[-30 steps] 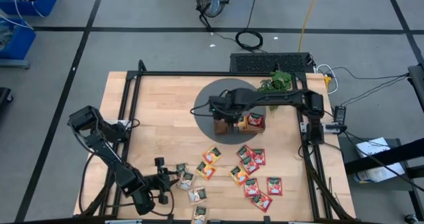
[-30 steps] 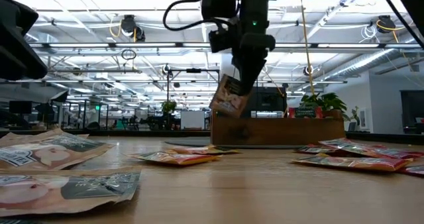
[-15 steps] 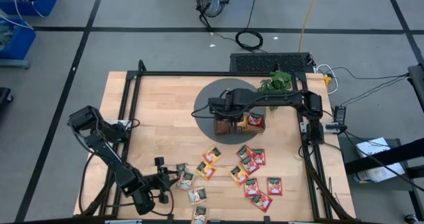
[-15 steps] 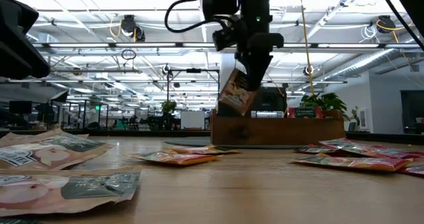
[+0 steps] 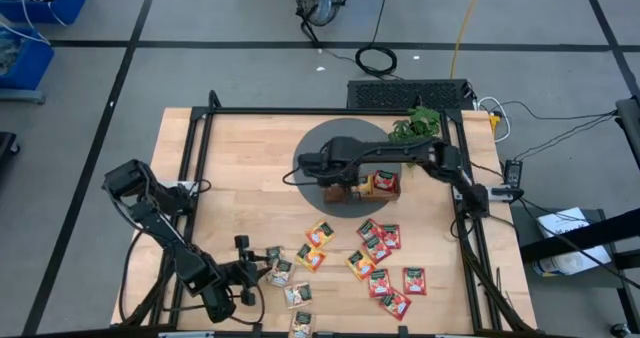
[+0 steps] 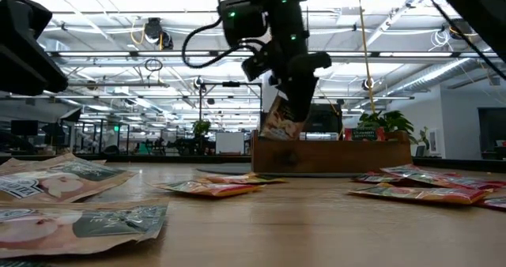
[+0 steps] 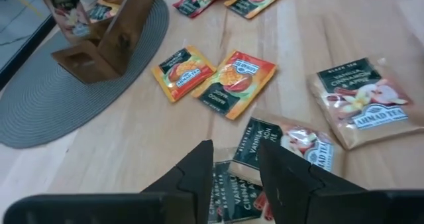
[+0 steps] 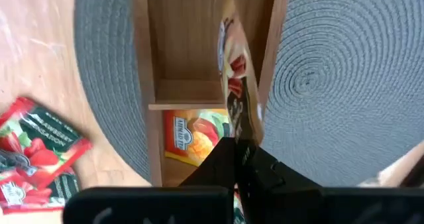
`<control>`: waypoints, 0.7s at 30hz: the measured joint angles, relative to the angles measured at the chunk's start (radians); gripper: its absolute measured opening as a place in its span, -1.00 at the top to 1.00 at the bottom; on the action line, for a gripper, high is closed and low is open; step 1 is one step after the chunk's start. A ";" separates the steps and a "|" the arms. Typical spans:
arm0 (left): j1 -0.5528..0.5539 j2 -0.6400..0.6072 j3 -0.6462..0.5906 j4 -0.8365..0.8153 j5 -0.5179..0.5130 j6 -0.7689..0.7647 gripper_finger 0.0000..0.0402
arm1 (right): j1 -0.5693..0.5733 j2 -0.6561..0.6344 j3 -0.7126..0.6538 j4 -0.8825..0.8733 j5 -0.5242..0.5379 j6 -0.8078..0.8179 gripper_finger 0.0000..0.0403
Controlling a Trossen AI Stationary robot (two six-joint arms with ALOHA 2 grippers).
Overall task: Pick & Place Tea
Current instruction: Put the brown tea bag into the left section of the wooden organizer
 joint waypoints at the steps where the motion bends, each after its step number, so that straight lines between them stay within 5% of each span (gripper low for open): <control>1: 0.004 0.000 0.000 0.000 0.000 0.000 0.38 | 0.000 0.025 0.034 -0.022 -0.001 -0.001 1.00; 12: 0.001 0.000 0.000 -0.006 0.011 0.002 0.38 | 0.005 0.102 0.099 -0.003 0.000 -0.085 0.98; 21: 0.001 0.000 0.000 -0.005 0.013 -0.004 0.38 | 0.005 0.101 0.099 0.062 -0.002 -0.129 0.71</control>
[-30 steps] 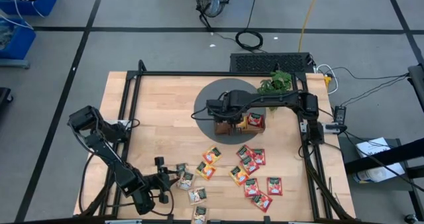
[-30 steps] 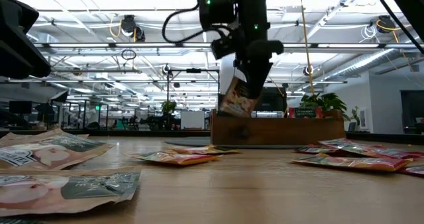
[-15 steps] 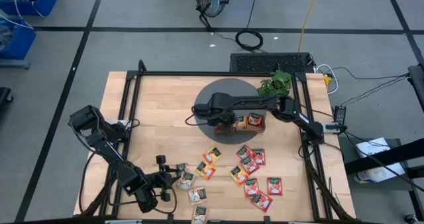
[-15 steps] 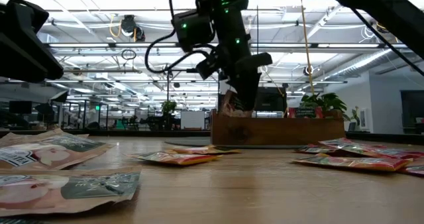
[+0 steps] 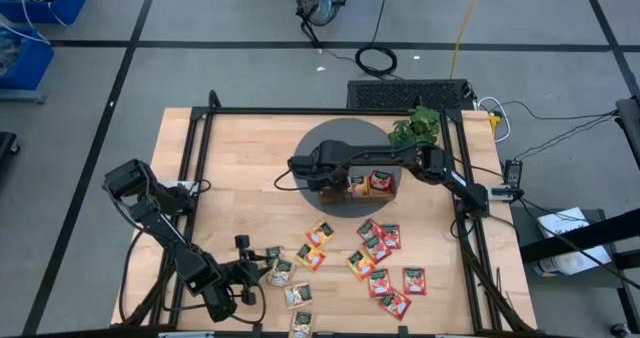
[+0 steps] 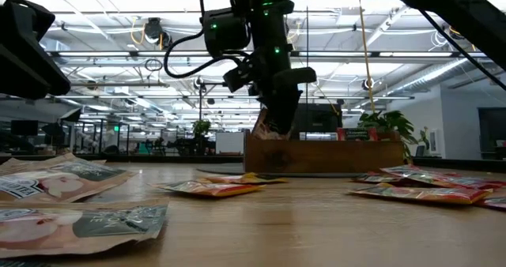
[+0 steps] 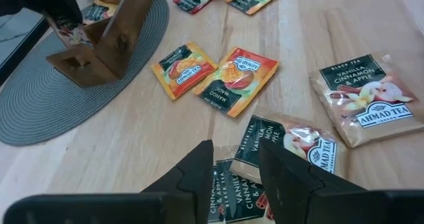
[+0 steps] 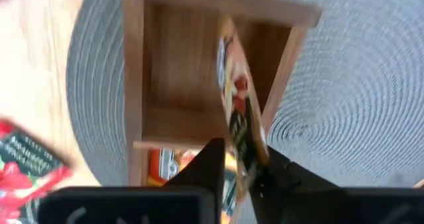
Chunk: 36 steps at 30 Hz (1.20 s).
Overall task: Pick & Place Tea
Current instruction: Put the brown tea bag into the left section of the wooden organizer
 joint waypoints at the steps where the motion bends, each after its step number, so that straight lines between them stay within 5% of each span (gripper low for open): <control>1: 0.000 0.000 0.000 0.000 0.000 0.001 0.38 | 0.000 0.000 0.000 0.009 0.000 0.000 0.67; 12: 0.000 0.000 0.000 0.000 0.000 0.001 0.38 | 0.000 -0.005 0.000 0.011 0.000 0.056 0.31; 26: -0.004 0.000 0.000 -0.002 0.009 -0.025 0.38 | -0.022 -0.183 -0.005 0.137 -0.109 0.050 0.29; 32: -0.027 0.000 0.000 -0.002 0.009 -0.049 0.38 | -0.096 -0.387 -0.241 0.462 -0.390 0.013 0.30; 36: -0.040 0.000 0.000 0.000 0.009 -0.054 0.38 | -0.142 -0.536 -0.526 0.713 -0.415 0.020 0.30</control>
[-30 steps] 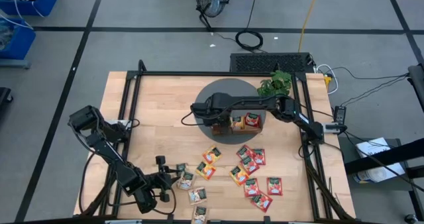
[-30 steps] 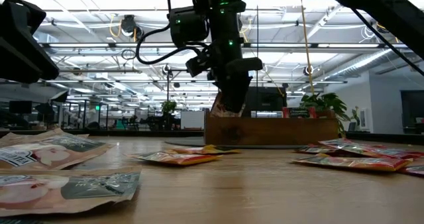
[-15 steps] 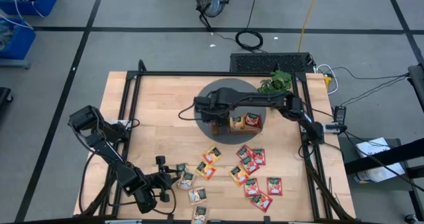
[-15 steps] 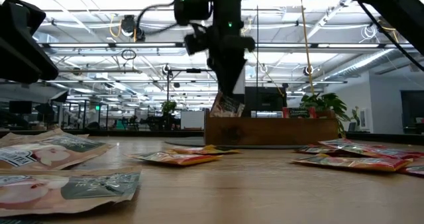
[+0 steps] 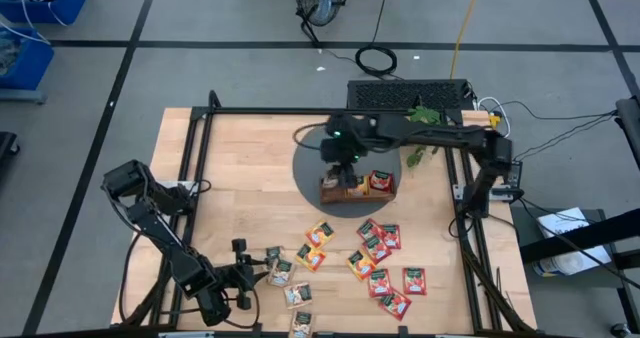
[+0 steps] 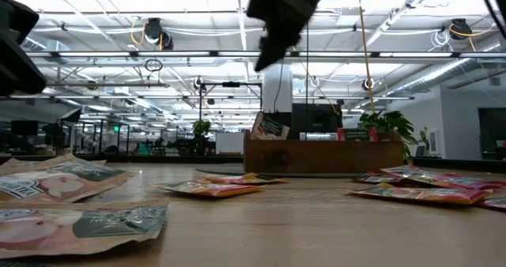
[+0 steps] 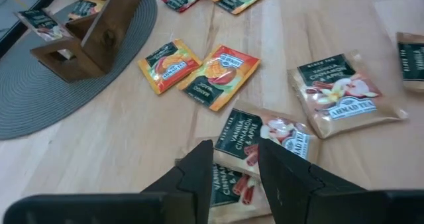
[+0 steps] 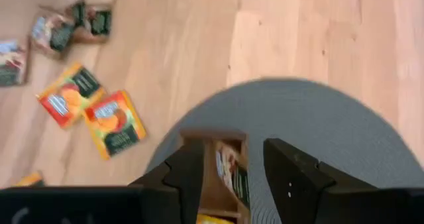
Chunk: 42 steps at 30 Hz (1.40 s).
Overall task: Pick & Place Tea
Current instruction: Put the brown tea bag into the left section of the wooden organizer
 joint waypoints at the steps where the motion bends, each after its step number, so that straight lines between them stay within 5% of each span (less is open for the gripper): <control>1: -0.001 0.000 0.000 0.000 0.000 0.000 0.38 | -0.013 -0.029 -0.067 0.064 -0.006 0.007 0.30; 7: 0.002 0.000 0.000 0.001 -0.001 -0.009 0.38 | -0.093 -0.161 -0.344 0.334 -0.197 0.101 0.30; 12: 0.011 0.000 0.000 0.001 -0.005 -0.008 0.38 | -0.090 -0.150 -0.430 0.357 -0.144 0.111 0.30; 17: 0.026 0.000 0.000 0.005 -0.006 -0.003 0.38 | -0.075 -0.103 -0.448 0.375 -0.047 0.109 0.30; 30: 0.021 0.000 0.000 0.001 -0.007 0.001 0.38 | -0.059 0.001 -0.447 0.454 -0.055 0.088 0.33; 38: 0.022 0.000 0.000 0.001 -0.007 0.007 0.38 | -0.012 -0.004 -0.403 0.430 -0.052 0.093 0.94; 42: 0.022 0.000 0.000 0.000 -0.007 0.010 0.38 | 0.024 -0.005 -0.285 0.280 -0.003 0.122 0.96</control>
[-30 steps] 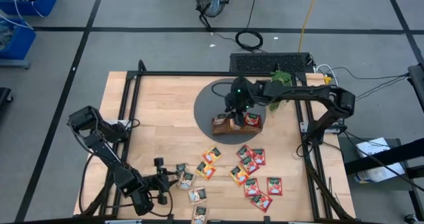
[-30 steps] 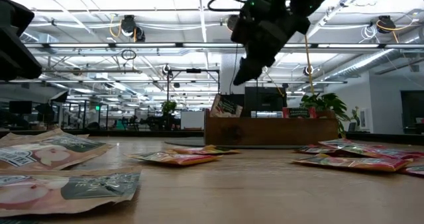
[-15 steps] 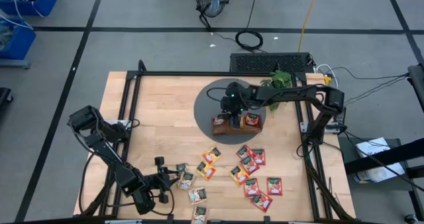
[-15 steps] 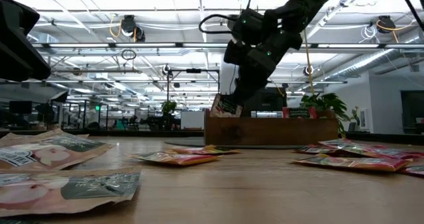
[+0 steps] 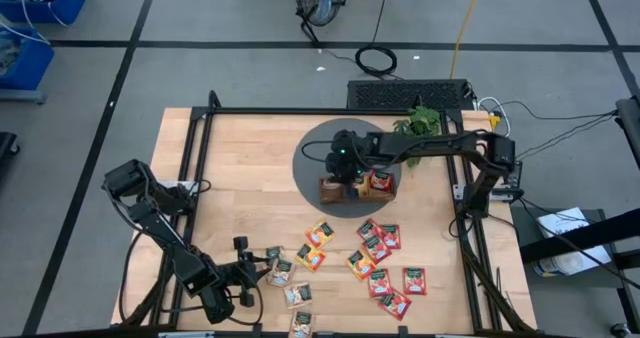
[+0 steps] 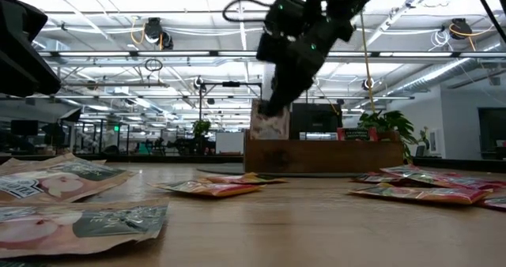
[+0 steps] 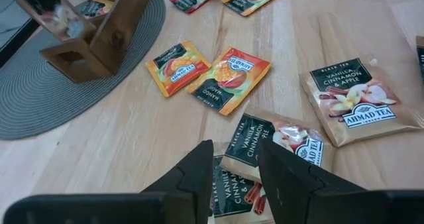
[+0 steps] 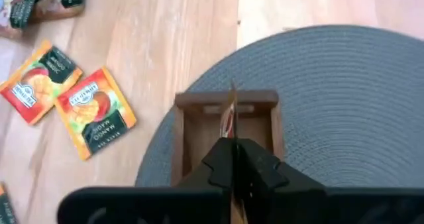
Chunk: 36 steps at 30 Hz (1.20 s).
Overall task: Pick & Place Tea
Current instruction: Put the brown tea bag into the left section of the wooden organizer
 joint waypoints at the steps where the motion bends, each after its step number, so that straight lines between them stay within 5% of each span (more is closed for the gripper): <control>1: 0.000 0.000 0.000 0.000 -0.001 0.003 0.38 | 0.008 0.000 0.033 -0.046 0.011 -0.013 0.98; 9: 0.009 0.000 0.000 0.000 -0.002 0.008 0.38 | 0.020 0.034 0.178 -0.247 0.062 -0.023 0.99; 27: 0.006 0.000 0.000 -0.001 -0.002 0.012 0.38 | 0.020 0.150 0.134 -0.114 0.088 -0.047 0.98; 36: 0.006 0.000 0.000 -0.001 -0.002 0.004 0.38 | 0.020 0.149 0.088 -0.118 0.087 -0.037 0.74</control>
